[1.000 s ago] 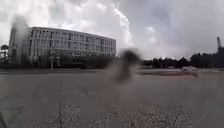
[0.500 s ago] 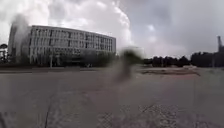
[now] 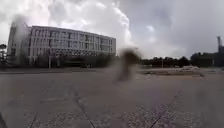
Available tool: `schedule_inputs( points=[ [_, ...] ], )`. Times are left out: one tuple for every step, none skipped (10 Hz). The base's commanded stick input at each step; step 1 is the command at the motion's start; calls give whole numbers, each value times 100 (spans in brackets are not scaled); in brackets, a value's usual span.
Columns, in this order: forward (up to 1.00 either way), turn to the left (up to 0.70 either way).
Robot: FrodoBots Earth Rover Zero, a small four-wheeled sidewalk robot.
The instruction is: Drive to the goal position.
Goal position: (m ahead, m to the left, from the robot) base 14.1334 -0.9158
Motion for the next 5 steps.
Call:
schedule_inputs(
  points=[
    [70,33],
    [70,30],
    [70,16],
    [70,2],
    [70,0]
  ],
)
